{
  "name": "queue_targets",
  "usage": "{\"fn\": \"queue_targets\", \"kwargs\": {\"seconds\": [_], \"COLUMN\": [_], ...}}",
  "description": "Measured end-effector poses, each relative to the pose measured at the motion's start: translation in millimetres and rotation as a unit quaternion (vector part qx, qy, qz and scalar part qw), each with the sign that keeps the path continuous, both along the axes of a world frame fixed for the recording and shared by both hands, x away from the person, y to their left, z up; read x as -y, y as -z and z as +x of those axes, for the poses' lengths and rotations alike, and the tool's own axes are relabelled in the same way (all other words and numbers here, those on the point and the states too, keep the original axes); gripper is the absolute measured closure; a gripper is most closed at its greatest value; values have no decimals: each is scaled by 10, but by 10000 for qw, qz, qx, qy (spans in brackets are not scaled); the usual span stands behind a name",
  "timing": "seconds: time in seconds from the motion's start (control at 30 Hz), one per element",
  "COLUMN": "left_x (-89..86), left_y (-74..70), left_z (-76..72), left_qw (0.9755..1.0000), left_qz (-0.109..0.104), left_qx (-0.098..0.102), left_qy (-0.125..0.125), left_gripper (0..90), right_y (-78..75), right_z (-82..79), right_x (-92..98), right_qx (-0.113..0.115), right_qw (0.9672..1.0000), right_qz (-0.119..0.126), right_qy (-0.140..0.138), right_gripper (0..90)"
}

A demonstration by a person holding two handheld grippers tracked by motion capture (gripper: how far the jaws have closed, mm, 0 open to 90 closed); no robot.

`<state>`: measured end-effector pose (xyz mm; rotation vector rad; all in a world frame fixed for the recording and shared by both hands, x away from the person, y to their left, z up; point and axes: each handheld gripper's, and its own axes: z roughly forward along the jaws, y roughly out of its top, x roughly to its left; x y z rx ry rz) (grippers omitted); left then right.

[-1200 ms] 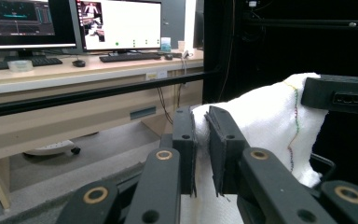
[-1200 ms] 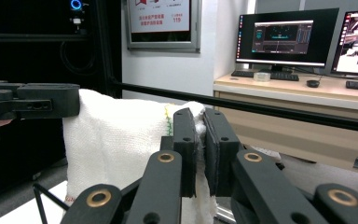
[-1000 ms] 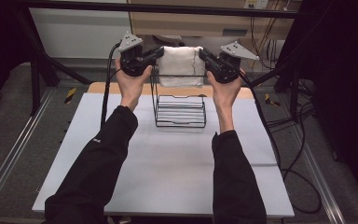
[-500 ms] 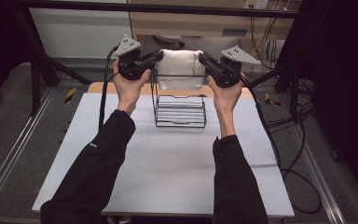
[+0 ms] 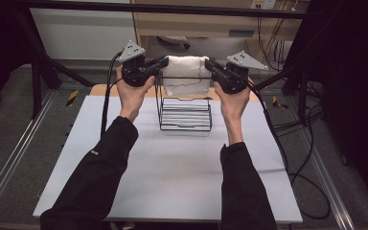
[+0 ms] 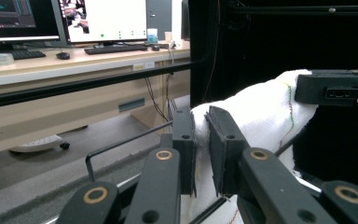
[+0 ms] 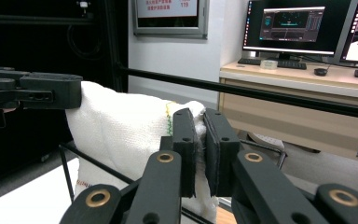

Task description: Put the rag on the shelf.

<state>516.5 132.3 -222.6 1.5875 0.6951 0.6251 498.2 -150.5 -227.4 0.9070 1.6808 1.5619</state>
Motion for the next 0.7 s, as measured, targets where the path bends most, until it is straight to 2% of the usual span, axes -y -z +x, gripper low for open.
{"fn": "queue_targets", "kwargs": {"seconds": [0.23, 0.57, 0.7], "left_x": [1, -25, -22], "left_y": [22, 57, 92], "left_z": [-49, -138, -189], "left_qw": [9999, 9997, 9993], "left_qz": [-5, 99, 216], "left_qx": [-35, -68, -74], "left_qy": [110, 224, 280], "left_gripper": [812, 810, 808], "right_y": [20, 73, 128], "right_z": [-72, -177, -210], "right_x": [25, 38, 59], "right_qx": [-16, -20, -55], "right_qw": [10000, 9997, 9996], "right_qz": [-57, -169, -150], "right_qy": [-68, -196, -248], "right_gripper": [840, 839, 839]}}
